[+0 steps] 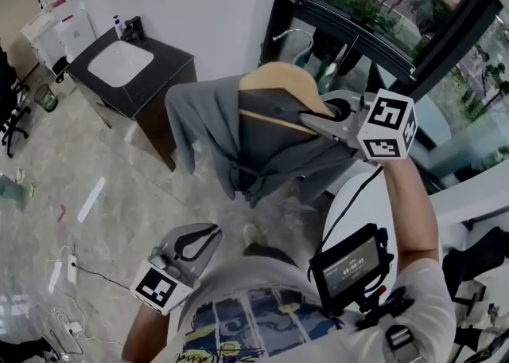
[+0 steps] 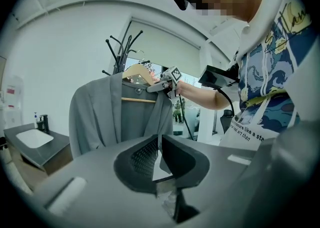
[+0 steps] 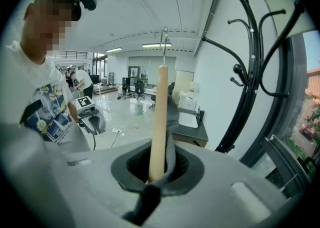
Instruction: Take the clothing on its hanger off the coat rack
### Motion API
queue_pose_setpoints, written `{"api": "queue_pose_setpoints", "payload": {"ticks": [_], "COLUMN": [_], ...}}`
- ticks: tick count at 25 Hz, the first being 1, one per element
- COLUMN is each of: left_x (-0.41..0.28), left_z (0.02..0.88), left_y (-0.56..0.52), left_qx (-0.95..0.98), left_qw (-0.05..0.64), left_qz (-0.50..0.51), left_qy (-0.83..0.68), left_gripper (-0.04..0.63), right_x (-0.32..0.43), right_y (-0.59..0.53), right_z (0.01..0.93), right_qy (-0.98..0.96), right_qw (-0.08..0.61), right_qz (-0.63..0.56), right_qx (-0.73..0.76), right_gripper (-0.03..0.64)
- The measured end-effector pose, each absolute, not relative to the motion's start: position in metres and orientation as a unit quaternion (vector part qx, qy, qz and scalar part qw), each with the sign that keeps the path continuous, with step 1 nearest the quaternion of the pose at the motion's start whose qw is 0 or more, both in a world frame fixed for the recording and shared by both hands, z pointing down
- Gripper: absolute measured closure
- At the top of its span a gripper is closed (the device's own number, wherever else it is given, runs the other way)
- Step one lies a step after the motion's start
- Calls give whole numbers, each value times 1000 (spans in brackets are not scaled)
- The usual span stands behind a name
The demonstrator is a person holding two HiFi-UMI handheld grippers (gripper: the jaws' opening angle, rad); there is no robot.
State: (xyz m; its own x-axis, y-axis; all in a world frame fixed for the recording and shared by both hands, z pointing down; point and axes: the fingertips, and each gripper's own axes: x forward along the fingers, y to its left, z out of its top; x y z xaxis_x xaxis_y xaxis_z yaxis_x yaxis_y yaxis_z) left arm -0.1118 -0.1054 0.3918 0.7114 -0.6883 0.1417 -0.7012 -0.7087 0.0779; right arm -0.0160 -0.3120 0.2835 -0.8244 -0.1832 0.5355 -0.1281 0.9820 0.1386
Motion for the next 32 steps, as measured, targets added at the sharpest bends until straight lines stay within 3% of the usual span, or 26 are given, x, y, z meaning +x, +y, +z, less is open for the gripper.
{"api": "queue_pose_setpoints", "payload": {"ticks": [17,32], "left_x": [-136,-129], "left_z": [395,389], "left_y": [1,32], "left_qx": [931,937], "left_qw": [59,46], "left_qz": [43,43], "left_qy": [-358,-344], "left_gripper": [565,565], "right_x": [-64,-71], "right_y": [-123,-52], "right_z": [297,315], "right_qy": [-967,-968], "right_qw": [249,250], "right_qz": [-45,-27], "right_qx": [42,7], "right_gripper": [609,609]}}
